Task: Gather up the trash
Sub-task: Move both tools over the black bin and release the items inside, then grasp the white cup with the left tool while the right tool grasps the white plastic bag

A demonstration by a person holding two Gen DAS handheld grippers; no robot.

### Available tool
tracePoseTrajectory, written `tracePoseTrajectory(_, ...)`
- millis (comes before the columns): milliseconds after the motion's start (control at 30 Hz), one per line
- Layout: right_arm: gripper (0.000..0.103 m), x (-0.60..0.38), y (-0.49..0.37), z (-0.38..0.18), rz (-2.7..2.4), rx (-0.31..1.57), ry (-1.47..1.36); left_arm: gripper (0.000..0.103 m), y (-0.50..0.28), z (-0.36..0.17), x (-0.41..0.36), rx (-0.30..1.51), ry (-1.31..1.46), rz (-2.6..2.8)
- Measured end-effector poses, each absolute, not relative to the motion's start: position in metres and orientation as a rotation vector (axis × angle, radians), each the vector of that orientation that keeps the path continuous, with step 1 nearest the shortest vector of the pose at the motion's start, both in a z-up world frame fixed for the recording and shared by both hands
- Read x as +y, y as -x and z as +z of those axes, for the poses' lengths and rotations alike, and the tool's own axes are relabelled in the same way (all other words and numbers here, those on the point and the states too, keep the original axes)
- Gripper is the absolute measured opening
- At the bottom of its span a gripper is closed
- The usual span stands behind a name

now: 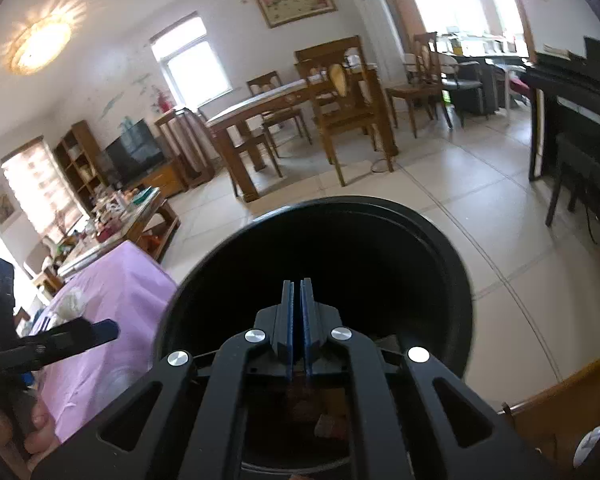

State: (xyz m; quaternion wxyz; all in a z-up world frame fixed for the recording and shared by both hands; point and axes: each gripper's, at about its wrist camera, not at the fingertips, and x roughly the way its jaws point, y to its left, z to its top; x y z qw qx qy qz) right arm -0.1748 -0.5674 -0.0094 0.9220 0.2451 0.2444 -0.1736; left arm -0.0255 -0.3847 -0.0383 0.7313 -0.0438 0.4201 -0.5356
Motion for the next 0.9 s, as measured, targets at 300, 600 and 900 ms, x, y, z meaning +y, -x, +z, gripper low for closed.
tracePoseTrajectory(300, 0.097, -0.474, 0.107, 0.026, -0.083, 0.498, -0.413, 0.081, 0.007, 0.005, -0.228, 0.814, 0.164, -0.949)
tracePoseTrajectory(600, 0.097, -0.356, 0.007, 0.037, 0.186, 0.621, -0.331, 0.080, -0.039, 0.025, -0.022, 0.728, 0.145, -0.486)
tracePoseTrajectory(900, 0.077, -0.276, -0.107, 0.018, 0.279, 0.797, -0.268, 0.068, -0.125, -0.011, 0.073, 0.913, 0.062, -0.349)
